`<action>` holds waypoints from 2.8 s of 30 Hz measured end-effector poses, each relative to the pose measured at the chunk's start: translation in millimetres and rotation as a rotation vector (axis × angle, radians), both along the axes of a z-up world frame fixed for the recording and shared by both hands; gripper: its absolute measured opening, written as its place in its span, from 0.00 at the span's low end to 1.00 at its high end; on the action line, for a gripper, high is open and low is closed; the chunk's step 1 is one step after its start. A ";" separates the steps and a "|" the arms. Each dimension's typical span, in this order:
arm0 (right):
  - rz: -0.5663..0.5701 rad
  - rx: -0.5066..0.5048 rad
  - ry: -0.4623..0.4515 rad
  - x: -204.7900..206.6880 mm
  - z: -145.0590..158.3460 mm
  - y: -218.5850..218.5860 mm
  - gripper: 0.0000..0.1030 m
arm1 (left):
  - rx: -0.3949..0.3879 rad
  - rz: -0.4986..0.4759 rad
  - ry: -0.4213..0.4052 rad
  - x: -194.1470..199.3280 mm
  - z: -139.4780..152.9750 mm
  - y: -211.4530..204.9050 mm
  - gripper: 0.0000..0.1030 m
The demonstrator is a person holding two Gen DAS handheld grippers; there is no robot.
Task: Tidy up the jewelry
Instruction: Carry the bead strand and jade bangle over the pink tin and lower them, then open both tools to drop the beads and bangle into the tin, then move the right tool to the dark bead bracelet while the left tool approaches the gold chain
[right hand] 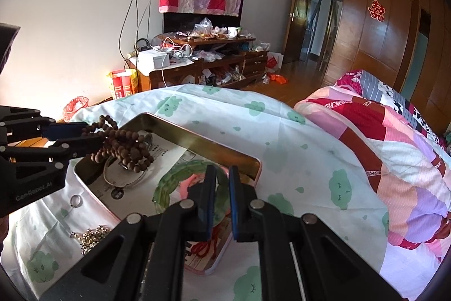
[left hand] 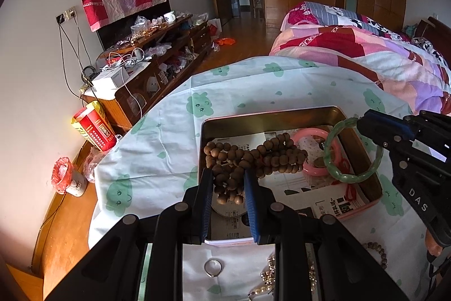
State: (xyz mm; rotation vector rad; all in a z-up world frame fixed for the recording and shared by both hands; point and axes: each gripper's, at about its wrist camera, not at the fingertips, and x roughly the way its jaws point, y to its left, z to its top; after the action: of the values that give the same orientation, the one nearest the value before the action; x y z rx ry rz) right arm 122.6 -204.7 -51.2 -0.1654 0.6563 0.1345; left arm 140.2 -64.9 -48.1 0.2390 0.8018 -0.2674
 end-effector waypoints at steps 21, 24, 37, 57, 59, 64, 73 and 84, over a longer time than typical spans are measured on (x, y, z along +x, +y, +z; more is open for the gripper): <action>-0.004 -0.017 0.052 15.6 -18.6 4.0 0.10 | 0.040 -0.009 0.047 14.9 -22.7 -10.7 0.22; 0.000 -0.019 0.055 15.3 -19.2 4.9 0.10 | 0.044 -0.008 0.051 16.1 -24.5 -10.5 0.22; 0.009 -0.025 0.064 15.2 -24.3 8.8 0.13 | 0.043 0.006 0.046 16.6 -26.7 -5.0 0.26; -0.036 0.018 0.024 -13.9 -16.8 1.5 0.48 | 0.031 0.059 0.015 -13.1 -17.8 10.6 0.65; -0.034 0.018 0.022 -19.0 -16.4 1.2 0.48 | 0.024 0.062 0.012 -17.9 -16.1 14.1 0.65; -0.042 0.031 0.023 -32.4 -16.2 -4.0 0.53 | -0.009 0.089 0.009 -34.6 -12.5 30.5 0.65; -0.048 0.050 0.029 -56.7 -21.0 -7.4 0.55 | -0.023 0.143 0.022 -65.5 -19.8 57.9 0.65; -0.036 0.020 0.111 -90.0 -54.5 -10.8 0.56 | -0.015 0.208 0.059 -92.0 -49.3 77.5 0.65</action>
State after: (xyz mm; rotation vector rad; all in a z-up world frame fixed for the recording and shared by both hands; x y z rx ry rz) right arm 32.6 -215.5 -105.6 -0.1277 0.7683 0.1157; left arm 48.2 12.7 -97.4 0.1327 0.8757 -0.0852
